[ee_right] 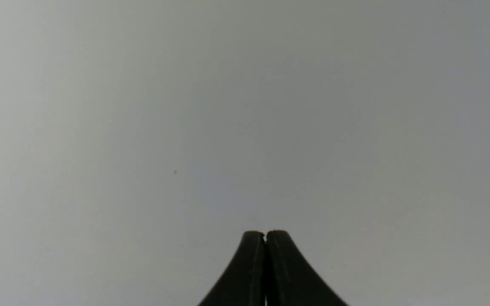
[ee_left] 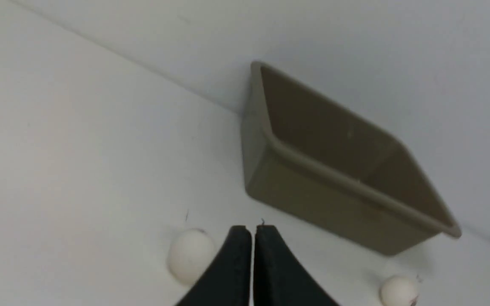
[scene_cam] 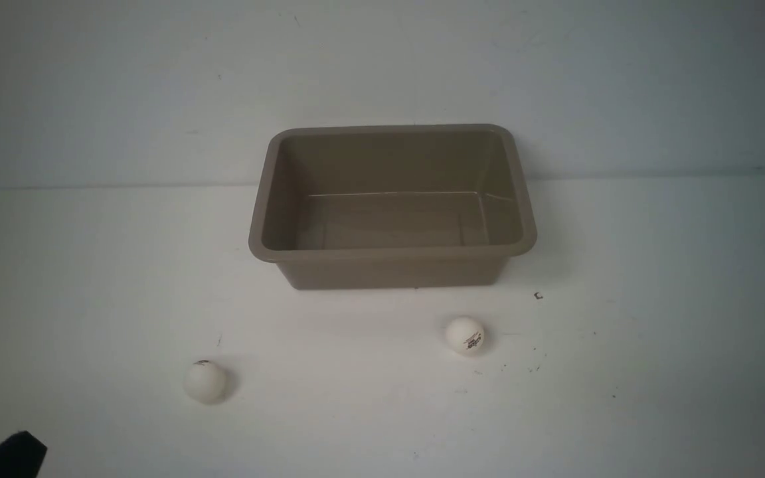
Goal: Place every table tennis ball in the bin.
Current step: Use the left arm to clamp the table tennis ball closest to it
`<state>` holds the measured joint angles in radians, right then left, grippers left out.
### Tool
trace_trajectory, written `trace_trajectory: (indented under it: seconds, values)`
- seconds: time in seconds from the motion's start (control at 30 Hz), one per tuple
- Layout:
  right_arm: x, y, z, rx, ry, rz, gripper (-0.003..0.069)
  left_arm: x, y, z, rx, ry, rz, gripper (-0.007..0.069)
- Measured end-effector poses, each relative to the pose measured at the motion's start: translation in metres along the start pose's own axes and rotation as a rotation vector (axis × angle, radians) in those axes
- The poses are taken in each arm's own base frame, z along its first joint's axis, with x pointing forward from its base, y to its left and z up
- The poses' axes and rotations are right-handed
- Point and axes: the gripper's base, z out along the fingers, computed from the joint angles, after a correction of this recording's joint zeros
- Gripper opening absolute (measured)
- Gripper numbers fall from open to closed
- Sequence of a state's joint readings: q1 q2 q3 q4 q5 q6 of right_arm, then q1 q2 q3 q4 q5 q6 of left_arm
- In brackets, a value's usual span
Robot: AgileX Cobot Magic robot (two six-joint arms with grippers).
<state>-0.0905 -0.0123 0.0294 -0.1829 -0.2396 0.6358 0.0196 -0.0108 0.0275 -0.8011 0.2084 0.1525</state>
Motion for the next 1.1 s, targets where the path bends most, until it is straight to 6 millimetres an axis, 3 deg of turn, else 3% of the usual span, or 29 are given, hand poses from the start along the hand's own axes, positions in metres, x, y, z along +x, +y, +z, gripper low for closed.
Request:
trace_trajectory:
  seconds: [0.3,0.63,0.7,0.77,0.8,0.87,0.9,0.97,1.03,1.1]
  values:
    - [0.008,-0.006,-0.001,0.068,0.091,0.002,-0.0013,-0.011,-0.003,-0.001,0.055,-0.114,-0.453,-0.0004]
    - [0.010,-0.007,-0.001,0.079,0.107,0.002,-0.0013,-0.016,-0.001,-0.001,0.074,-0.164,-0.736,-0.0004]
    - [0.010,-0.008,-0.001,0.085,0.115,0.008,-0.0013,-0.022,-0.004,-0.003,0.073,-0.190,-0.651,-0.0004]
    - [0.011,-0.008,-0.001,0.092,0.122,0.023,-0.0013,-0.042,-0.021,-0.010,0.119,-0.239,-0.432,-0.0003]
    - [0.011,-0.008,-0.001,0.094,0.124,0.025,-0.0013,-0.042,-0.021,-0.010,0.119,-0.239,-0.432,-0.0003]
    - [0.012,-0.009,-0.001,0.104,0.133,0.052,-0.0013,-0.080,-0.056,-0.026,0.194,-0.325,-0.115,-0.0004]
    - [0.012,-0.009,-0.001,0.104,0.133,0.052,-0.0013,-0.082,-0.058,-0.027,0.200,-0.327,-0.113,-0.0004]
    - [0.014,-0.010,-0.002,0.119,0.149,0.072,-0.0013,-0.109,-0.083,-0.030,0.226,-0.351,0.039,-0.0004]
    - [0.016,-0.012,-0.002,0.137,0.171,0.083,-0.0013,-0.126,-0.100,-0.025,0.243,-0.333,0.138,-0.0004]
    - [0.019,-0.014,-0.003,0.162,0.199,0.094,-0.0013,-0.146,-0.122,-0.007,0.282,-0.253,0.270,-0.0004]
